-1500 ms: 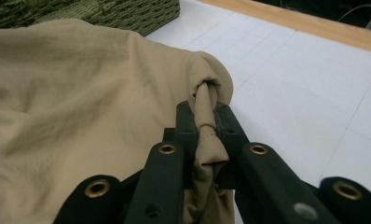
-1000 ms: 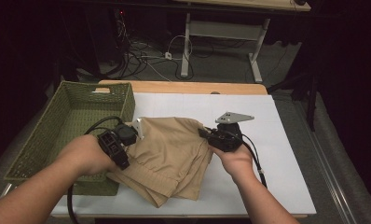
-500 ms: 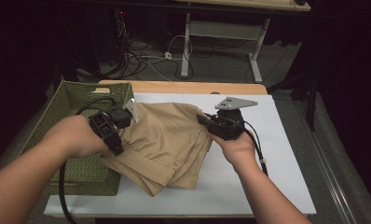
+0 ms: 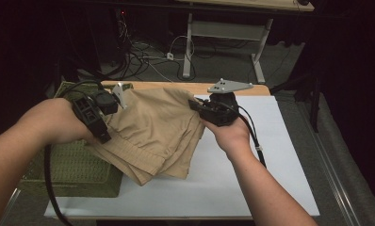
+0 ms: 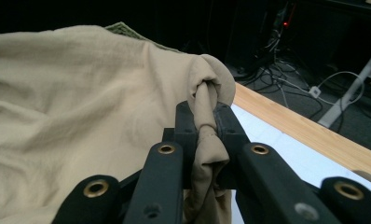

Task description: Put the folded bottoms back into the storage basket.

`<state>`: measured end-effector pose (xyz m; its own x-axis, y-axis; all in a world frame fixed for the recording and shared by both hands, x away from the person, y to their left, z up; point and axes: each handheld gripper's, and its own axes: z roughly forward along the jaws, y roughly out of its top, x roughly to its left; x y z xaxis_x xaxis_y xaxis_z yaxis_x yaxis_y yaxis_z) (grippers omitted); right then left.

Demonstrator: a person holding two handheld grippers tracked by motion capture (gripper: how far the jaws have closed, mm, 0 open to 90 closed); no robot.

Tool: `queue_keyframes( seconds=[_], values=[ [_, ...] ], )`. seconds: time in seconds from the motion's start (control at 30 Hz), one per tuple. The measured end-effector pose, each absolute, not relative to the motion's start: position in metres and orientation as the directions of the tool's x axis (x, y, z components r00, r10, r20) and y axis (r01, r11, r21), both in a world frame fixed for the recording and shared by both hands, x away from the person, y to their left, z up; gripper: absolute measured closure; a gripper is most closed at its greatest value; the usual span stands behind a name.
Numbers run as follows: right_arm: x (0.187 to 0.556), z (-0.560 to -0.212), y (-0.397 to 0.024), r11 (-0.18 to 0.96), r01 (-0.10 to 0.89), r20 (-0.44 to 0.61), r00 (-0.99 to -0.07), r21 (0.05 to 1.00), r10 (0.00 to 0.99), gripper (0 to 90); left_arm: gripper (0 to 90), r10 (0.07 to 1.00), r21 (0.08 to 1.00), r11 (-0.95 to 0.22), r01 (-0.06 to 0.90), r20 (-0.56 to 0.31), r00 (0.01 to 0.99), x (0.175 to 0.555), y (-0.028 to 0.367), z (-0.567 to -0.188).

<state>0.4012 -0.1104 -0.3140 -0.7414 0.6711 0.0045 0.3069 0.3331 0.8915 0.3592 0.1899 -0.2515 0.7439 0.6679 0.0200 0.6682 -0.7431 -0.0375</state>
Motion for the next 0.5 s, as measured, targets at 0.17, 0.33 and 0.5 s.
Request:
queue_keyframes(
  seconds=[0.17, 0.33, 0.5],
  values=[
    [0.410, -0.315, -0.092, 0.342, 0.310, 0.013, -0.758, 0.887, 0.652, 83.9, 75.8, 0.690, -0.036, -0.723, 0.690, 0.011, 0.724, 0.360, 0.213, -0.259],
    [0.418, -0.321, -0.069, 0.359, 0.315, 0.019, -0.773, 0.879, 0.634, 83.8, 75.8, 0.715, -0.031, -0.699, 0.714, -0.005, 0.699, 0.358, 0.238, -0.272],
    [0.424, -0.324, -0.040, 0.371, 0.315, 0.021, -0.786, 0.874, 0.618, 83.8, 75.7, 0.748, -0.017, -0.663, 0.748, 0.004, 0.663, 0.354, 0.264, -0.275]
  ],
)
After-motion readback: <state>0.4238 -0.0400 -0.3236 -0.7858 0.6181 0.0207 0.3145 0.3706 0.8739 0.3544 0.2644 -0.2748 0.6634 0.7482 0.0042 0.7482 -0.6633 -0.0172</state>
